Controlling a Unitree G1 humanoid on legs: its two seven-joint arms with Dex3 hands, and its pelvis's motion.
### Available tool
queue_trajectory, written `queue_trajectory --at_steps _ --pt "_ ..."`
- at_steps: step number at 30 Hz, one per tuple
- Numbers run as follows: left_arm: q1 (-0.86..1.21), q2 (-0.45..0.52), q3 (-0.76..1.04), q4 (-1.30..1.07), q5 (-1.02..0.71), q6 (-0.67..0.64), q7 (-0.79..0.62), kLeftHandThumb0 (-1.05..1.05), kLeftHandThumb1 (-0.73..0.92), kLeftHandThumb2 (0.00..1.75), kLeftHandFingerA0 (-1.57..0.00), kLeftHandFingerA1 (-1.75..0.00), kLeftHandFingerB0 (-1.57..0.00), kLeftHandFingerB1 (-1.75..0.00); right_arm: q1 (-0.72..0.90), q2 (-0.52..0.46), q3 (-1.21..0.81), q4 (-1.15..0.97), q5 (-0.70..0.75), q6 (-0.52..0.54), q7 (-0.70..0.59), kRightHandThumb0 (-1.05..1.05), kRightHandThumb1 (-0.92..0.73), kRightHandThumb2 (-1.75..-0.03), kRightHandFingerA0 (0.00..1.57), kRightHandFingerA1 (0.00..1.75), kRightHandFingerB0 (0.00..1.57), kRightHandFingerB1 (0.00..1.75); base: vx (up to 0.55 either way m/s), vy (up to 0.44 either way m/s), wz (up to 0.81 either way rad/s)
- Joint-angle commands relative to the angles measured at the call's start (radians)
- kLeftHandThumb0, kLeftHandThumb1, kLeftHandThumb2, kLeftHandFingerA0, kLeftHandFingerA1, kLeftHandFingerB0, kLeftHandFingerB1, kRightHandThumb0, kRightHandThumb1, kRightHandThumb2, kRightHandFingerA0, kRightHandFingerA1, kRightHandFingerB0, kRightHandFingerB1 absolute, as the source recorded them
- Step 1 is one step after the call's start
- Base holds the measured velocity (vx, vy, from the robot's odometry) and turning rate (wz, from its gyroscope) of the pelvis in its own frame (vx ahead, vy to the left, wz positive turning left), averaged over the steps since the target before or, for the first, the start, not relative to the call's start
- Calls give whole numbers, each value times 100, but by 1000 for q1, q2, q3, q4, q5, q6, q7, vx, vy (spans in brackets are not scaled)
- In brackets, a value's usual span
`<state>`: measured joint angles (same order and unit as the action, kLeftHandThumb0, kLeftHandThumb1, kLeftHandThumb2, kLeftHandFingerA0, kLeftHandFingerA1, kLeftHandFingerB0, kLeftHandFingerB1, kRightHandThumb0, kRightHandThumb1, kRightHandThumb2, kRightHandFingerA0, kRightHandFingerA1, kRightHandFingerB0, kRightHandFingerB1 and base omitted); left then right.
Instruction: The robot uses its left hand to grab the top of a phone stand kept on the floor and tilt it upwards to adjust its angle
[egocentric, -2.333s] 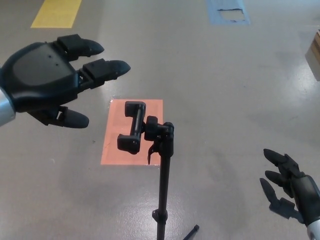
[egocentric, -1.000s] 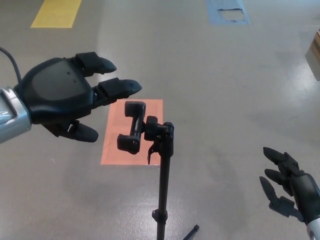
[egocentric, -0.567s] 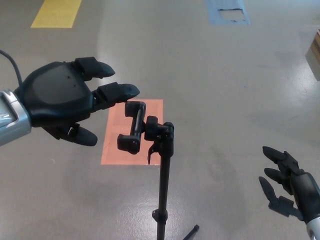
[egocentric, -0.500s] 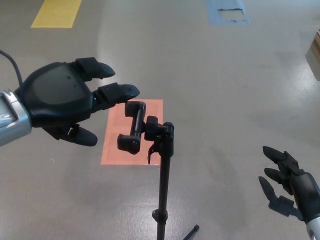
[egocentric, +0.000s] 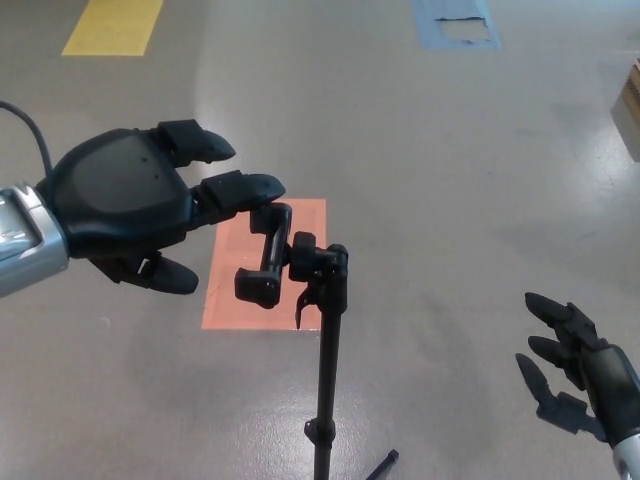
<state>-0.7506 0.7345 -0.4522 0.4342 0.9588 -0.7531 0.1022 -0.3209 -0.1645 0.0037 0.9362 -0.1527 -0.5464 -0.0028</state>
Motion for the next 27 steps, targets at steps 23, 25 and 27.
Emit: queue_trajectory --at_steps 23,25,27 --pt "14 0 -22 -27 18 -17 5 -84 73 105 -14 -43 -3 -26 -18 -18 -6 6 5 11 6 -72 -70 -90 18 44 12 40 0 0 0" --pt "16 0 -24 -21 31 -16 23 -85 73 106 -15 -43 -3 -27 -19 -20 -4 7 0 10 2 -73 -70 -90 19 44 13 40 0 0 0" --pt "14 0 -25 -16 36 -16 32 -84 90 68 -24 -30 -8 -23 -22 -23 -1 8 -7 12 -3 -73 -70 -90 19 44 13 40 0 0 0"
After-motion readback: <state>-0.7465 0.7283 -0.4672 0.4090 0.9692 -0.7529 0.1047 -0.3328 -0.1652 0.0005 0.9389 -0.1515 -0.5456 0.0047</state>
